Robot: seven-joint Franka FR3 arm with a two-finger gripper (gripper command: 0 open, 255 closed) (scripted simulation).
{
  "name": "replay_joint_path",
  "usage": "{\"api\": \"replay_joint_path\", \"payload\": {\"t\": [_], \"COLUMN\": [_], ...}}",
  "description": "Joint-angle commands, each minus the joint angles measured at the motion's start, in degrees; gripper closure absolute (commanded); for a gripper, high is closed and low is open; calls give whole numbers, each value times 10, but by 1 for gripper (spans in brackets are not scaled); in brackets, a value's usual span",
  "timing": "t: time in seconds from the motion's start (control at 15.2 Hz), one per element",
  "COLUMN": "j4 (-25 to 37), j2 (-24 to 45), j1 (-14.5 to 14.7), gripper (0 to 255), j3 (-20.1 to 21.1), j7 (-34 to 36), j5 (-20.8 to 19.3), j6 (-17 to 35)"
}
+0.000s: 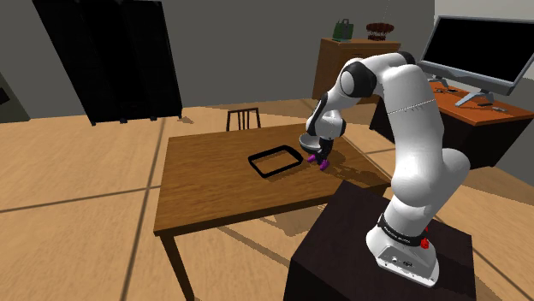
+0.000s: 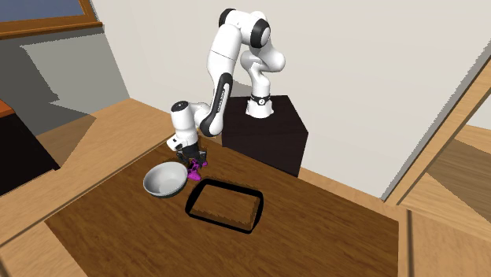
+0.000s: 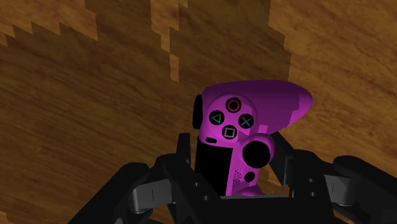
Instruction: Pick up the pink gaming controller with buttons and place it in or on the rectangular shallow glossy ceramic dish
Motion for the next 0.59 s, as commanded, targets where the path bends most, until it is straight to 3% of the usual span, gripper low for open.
{"api": "replay_joint_path", "payload": {"t": [0.0, 0.53], "j4": [0, -11], "j2": [0, -28], "j1": [0, 12], "gripper": [255, 255], "j3": [0, -16], "j7": [0, 10], "j5": [0, -14], "j6": [0, -18]}}
